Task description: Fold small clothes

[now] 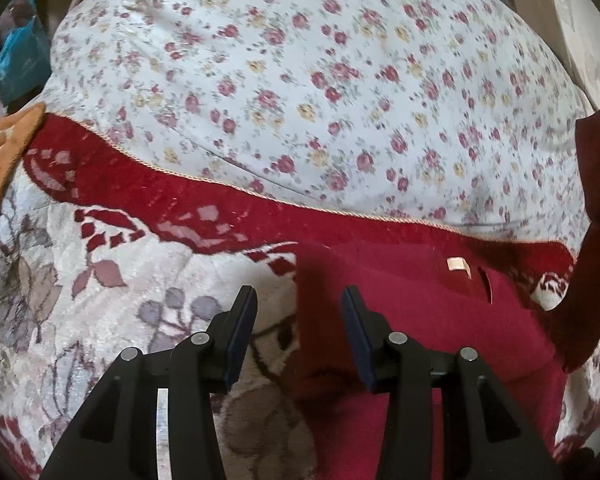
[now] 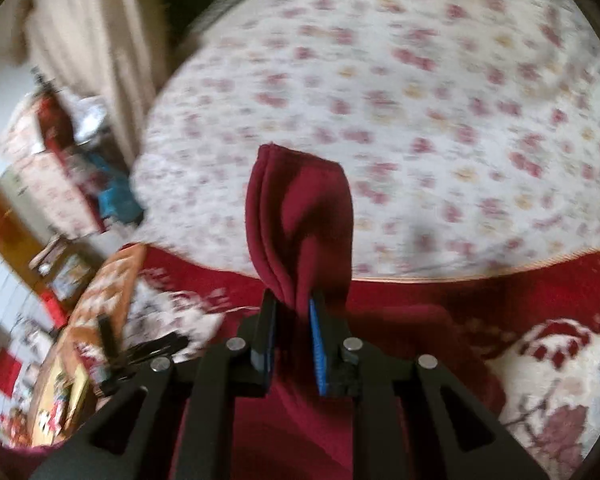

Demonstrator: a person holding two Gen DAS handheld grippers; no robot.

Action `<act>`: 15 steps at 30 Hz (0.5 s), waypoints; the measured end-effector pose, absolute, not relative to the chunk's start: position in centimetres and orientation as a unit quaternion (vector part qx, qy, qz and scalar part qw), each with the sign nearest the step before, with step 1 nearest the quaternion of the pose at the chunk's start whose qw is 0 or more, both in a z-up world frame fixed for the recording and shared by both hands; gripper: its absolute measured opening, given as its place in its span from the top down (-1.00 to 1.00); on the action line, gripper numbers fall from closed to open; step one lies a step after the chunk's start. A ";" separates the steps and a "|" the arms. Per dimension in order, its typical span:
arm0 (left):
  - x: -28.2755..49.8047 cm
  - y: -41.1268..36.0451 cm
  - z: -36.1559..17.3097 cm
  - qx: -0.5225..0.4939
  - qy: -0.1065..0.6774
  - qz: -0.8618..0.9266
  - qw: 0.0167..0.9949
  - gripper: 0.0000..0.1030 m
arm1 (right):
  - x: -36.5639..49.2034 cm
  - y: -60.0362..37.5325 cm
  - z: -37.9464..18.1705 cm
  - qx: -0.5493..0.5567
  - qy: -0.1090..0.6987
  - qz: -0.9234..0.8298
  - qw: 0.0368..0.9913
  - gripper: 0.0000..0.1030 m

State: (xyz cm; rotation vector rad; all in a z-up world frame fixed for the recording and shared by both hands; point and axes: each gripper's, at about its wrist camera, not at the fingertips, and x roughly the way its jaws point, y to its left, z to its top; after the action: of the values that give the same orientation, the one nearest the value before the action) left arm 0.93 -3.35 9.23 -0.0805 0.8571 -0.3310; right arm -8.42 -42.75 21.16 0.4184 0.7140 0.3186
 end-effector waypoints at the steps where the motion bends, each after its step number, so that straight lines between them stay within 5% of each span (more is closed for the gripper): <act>1: 1.0 -2.9 9.3 -0.044 0.412 -0.158 0.896 0.57 | -8.2 -41.2 21.1 0.197 0.351 0.170 0.900 0.70; 11: 1.8 -1.1 9.1 -0.072 0.416 -0.146 0.895 0.57 | -3.3 -25.8 9.1 0.137 0.456 0.225 0.850 0.68; 15: 1.7 -2.0 9.0 -0.063 0.419 -0.159 0.892 0.57 | -3.4 -21.9 4.0 0.107 0.512 0.222 0.823 0.25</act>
State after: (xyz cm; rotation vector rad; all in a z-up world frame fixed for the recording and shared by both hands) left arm 1.67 -1.96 9.03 -0.1303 0.8695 -0.3300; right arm -3.42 -21.88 4.03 0.2269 1.0886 0.4713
